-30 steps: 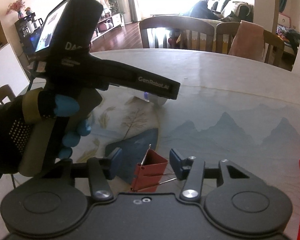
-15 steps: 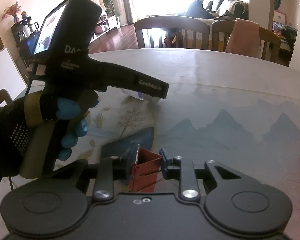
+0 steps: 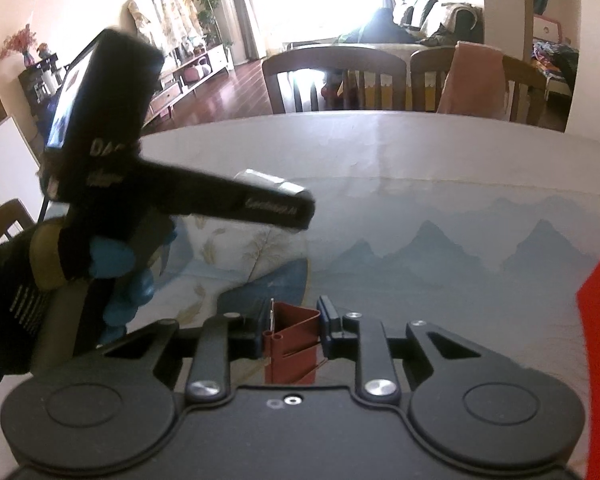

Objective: Organize rigid objects
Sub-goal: 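Grasp the clear jar of blue beads with the left gripper while the right grasps the red binder clip, then carry the bead jar and red binder clip over the red box with both grippers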

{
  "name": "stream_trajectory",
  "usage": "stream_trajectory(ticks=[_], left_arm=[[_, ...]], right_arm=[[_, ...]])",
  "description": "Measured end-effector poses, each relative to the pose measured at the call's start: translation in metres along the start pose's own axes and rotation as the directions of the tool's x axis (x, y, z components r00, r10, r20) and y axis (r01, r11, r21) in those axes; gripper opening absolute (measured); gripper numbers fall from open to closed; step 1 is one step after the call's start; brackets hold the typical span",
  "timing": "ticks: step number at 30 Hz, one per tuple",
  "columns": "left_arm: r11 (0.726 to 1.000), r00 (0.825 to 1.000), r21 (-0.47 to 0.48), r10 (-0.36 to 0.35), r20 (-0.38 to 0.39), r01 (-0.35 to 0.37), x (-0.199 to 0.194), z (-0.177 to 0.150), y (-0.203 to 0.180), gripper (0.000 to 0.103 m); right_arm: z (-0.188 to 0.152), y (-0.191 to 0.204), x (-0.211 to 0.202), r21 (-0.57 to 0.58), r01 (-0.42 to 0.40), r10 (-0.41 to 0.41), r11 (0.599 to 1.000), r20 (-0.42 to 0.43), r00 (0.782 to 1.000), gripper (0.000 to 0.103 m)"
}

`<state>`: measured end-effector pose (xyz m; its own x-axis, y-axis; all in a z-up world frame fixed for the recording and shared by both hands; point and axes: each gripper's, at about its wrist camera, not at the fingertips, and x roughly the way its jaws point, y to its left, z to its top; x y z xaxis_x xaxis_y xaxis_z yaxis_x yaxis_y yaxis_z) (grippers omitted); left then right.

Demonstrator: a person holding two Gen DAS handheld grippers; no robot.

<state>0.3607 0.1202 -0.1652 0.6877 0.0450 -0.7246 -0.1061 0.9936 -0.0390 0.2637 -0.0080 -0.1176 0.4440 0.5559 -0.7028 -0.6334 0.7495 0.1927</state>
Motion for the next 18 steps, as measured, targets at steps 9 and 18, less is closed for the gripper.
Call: stream_trajectory(ticks=[9, 18], left_arm=[[0.999, 0.999, -0.003, -0.038, 0.002, 0.038, -0.053, 0.001, -0.011, 0.069], [0.997, 0.997, 0.021, -0.08, 0.003, 0.08, -0.111, 0.005, -0.039, 0.069]], right_arm=[[0.007, -0.009, -0.057, 0.023, -0.007, 0.006, 1.0, 0.045, 0.999, 0.024], [0.008, -0.032, -0.113, 0.047, 0.001, -0.005, 0.999, 0.089, 0.996, 0.024]])
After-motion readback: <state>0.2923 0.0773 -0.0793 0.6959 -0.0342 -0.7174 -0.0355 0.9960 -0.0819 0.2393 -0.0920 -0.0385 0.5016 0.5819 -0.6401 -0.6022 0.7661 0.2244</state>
